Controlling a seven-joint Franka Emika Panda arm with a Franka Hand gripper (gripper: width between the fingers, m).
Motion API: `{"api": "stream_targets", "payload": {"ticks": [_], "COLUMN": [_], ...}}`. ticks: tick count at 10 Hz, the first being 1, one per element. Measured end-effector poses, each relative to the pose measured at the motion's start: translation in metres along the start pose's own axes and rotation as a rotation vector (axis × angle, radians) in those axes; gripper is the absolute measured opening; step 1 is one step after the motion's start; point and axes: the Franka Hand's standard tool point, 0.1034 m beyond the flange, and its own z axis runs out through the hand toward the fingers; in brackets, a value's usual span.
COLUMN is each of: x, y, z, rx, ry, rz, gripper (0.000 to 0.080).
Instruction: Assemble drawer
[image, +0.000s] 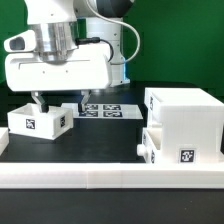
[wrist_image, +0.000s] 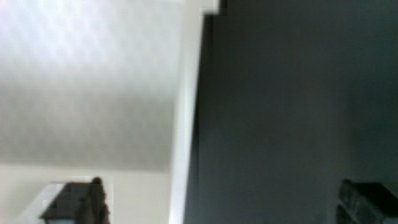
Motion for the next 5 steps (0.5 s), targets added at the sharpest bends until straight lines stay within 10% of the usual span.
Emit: {"api": "stream_targets", "payload": {"ticks": [5], "x": [-0.017], "y": [0.008], "z": [0.026], "rx": [-0.015], "ry": [-0.005], "rz": [0.019], "gripper": [0.0649]}}
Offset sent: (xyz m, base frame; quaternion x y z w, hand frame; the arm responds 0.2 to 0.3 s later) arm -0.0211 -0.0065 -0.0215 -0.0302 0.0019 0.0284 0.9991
